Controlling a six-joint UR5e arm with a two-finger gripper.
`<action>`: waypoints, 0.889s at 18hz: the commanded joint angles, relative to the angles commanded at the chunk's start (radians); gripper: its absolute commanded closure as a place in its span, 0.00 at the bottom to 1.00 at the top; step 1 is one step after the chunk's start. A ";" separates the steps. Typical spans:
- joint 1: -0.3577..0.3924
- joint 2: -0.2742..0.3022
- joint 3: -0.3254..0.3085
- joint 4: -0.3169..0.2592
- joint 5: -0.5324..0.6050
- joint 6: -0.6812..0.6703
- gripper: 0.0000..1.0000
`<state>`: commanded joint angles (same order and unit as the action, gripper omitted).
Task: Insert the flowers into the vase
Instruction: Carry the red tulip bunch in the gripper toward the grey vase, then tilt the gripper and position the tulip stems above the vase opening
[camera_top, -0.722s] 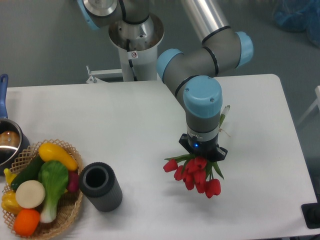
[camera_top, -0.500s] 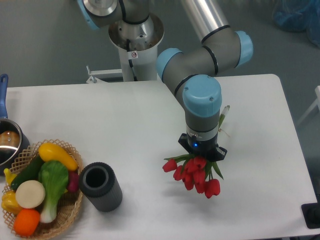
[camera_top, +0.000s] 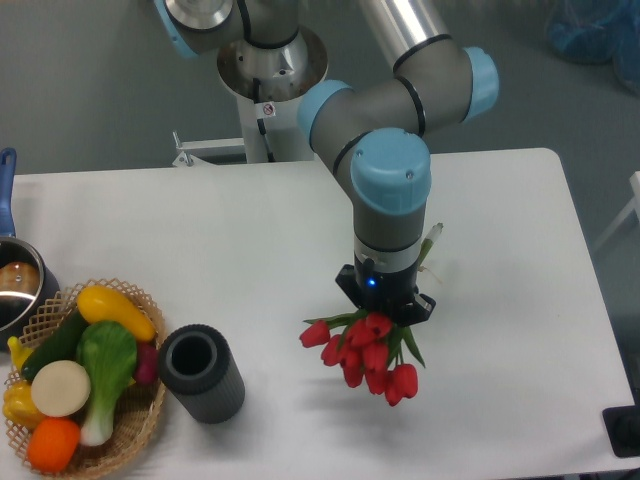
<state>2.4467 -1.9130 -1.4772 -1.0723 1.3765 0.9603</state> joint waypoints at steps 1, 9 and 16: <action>0.000 0.011 0.003 0.002 -0.057 -0.012 1.00; -0.015 0.029 0.047 0.134 -0.337 -0.089 1.00; -0.020 0.063 0.052 0.189 -0.444 -0.100 1.00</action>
<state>2.4268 -1.8501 -1.4251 -0.8836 0.9328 0.8606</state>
